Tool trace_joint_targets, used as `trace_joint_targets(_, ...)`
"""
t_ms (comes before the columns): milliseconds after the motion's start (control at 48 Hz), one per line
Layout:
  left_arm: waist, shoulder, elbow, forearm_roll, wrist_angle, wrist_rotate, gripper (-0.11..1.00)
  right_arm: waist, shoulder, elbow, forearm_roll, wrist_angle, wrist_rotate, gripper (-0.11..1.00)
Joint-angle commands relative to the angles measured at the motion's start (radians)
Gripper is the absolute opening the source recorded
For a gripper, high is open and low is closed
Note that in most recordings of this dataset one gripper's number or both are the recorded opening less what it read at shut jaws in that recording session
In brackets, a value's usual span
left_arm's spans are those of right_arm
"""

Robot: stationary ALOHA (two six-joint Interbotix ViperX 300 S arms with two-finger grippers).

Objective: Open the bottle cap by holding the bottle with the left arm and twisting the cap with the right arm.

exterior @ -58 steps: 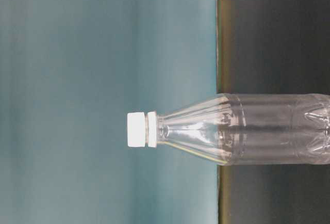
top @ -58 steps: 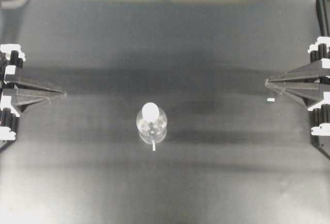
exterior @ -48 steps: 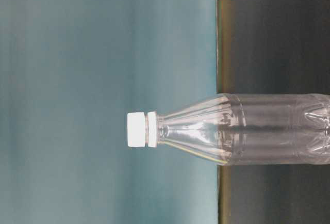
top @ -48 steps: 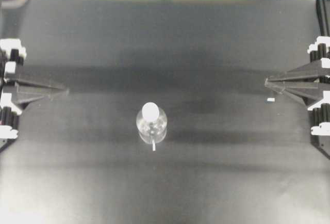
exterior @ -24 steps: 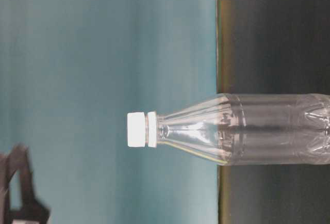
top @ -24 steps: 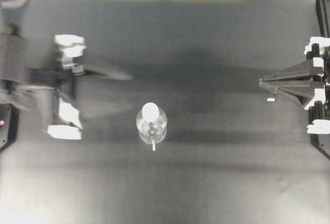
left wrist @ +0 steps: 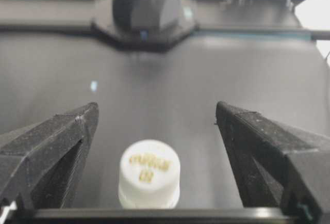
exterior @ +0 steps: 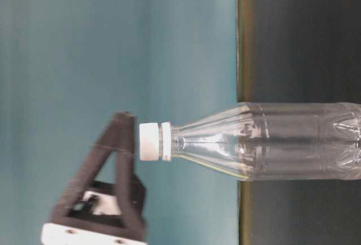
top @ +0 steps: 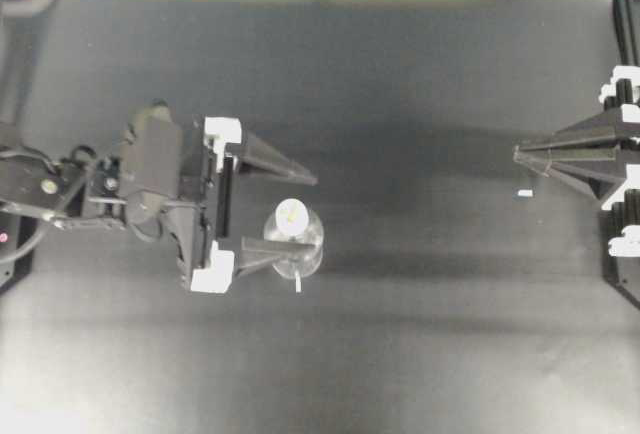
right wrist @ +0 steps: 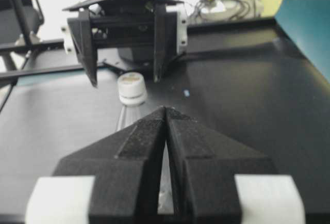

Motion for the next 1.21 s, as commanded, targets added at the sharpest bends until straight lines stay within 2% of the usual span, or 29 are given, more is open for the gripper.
trace_joint_targets(0, 0.000, 0.026, 0.002, 0.005, -0.015, -0.003, 0.98, -0.017, 0.005, -0.028, 0.002, 0.018, 0.017, 0.00)
trace_joint_targets(563, 0.003, 0.350, 0.006, 0.005, -0.067, -0.028, 0.98, -0.034, 0.009, -0.046, 0.002, 0.081, 0.086, 0.00)
trace_joint_targets(751, -0.002, 0.419, 0.006, 0.005, -0.081, -0.052, 0.98, -0.034, 0.014, -0.054, 0.002, 0.121, 0.110, 0.00)
trace_joint_targets(897, -0.002, 0.423, 0.008, 0.005, -0.083, -0.054, 0.97, -0.029, 0.020, -0.066, 0.003, 0.155, 0.123, 0.00)
trace_joint_targets(1043, -0.002, 0.423, 0.008, 0.005, -0.075, -0.049, 0.92, -0.006, 0.067, -0.118, 0.002, 0.252, 0.144, 0.00)
trace_joint_targets(1147, -0.003, 0.425, 0.008, 0.005, -0.074, -0.040, 0.82, 0.015, 0.126, -0.190, 0.003, 0.373, 0.176, 0.00)
trace_joint_targets(1188, -0.003, 0.425, 0.009, 0.005, -0.074, -0.038, 0.81, 0.023, 0.156, -0.225, 0.003, 0.430, 0.190, 0.00)
